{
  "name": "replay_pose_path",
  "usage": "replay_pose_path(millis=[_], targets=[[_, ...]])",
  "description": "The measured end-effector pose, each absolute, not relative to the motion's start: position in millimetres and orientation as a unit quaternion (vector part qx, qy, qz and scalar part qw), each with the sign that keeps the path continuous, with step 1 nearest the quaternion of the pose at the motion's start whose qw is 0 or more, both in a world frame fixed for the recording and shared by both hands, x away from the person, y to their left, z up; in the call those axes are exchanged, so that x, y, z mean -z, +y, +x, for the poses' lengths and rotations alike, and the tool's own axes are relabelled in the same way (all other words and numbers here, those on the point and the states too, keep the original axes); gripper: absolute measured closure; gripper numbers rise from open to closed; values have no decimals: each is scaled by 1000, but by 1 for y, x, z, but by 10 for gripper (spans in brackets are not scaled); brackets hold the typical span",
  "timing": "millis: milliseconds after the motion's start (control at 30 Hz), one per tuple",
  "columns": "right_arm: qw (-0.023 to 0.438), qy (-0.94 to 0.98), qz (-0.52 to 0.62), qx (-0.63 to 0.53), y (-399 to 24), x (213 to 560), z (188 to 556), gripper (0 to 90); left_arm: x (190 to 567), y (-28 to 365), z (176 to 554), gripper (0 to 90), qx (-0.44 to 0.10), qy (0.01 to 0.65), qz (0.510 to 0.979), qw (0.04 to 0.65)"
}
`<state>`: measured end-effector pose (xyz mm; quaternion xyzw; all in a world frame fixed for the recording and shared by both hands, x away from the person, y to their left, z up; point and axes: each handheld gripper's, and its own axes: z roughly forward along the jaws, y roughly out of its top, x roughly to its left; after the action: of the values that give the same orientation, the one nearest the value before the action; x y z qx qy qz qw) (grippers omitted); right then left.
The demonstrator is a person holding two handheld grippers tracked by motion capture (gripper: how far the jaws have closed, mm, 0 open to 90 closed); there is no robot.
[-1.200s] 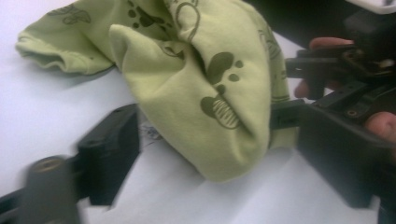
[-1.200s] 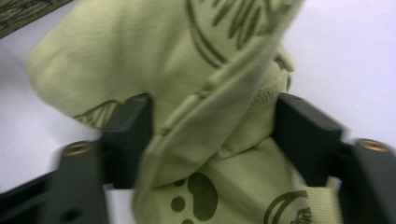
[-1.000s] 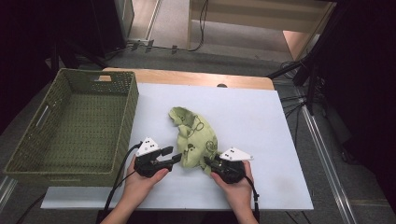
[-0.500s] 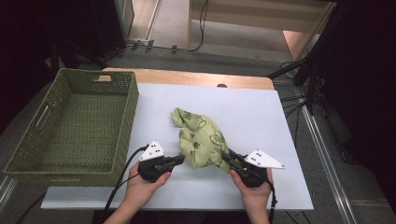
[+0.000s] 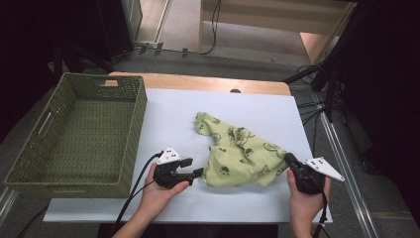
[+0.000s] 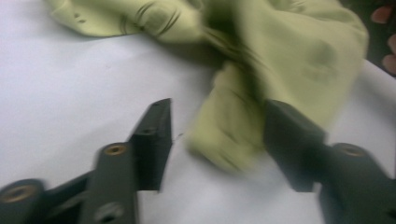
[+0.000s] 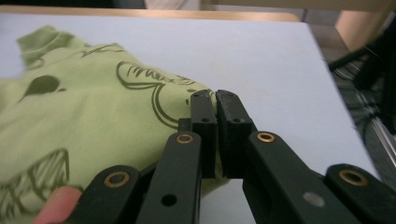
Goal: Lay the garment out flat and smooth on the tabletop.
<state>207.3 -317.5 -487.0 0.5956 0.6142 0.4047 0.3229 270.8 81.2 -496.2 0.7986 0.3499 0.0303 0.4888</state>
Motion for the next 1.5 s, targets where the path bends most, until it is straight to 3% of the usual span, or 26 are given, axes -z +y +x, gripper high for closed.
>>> replay_pose_path(millis=[100,167,267,333,367,400,433,500,533,600,733,800,967,1267,1367,1500], targets=[[308,602,615,-404,-331,497,209,832,498,72,266,397,-13,320,808,494],[285,607,618,-411,-333,501,211,777,499,65,260,397,6,295,816,497],[276,608,600,-440,-329,500,213,502,501,55,252,397,8,270,829,490],[274,619,586,-445,-321,497,215,368,504,49,247,415,-2,263,838,479],[272,625,582,-443,-316,496,217,329,506,45,244,448,-19,262,846,465],[266,631,580,-441,-312,496,219,311,508,41,241,532,-49,269,853,444],[256,638,575,-443,-308,498,222,307,509,40,240,682,-57,272,857,435],[233,651,566,-449,-302,503,226,278,511,38,239,818,-51,267,863,426],[220,661,561,-447,-297,506,228,279,511,38,237,870,-49,262,866,424],[208,680,552,-435,-287,510,232,319,510,39,236,894,-41,253,870,421],[186,706,534,-425,-269,518,236,544,511,38,229,897,-25,226,880,418],[185,718,520,-424,-261,517,234,706,511,37,226,898,-9,219,880,421],[181,731,491,-438,-247,514,231,877,510,31,213,898,9,186,887,422],[163,749,421,-485,-213,501,224,882,505,21,200,893,44,131,889,436],[171,747,411,-494,-212,496,221,869,498,29,206,799,58,145,875,459],[188,727,431,-499,-228,491,219,690,483,48,220,657,11,187,849,493]])
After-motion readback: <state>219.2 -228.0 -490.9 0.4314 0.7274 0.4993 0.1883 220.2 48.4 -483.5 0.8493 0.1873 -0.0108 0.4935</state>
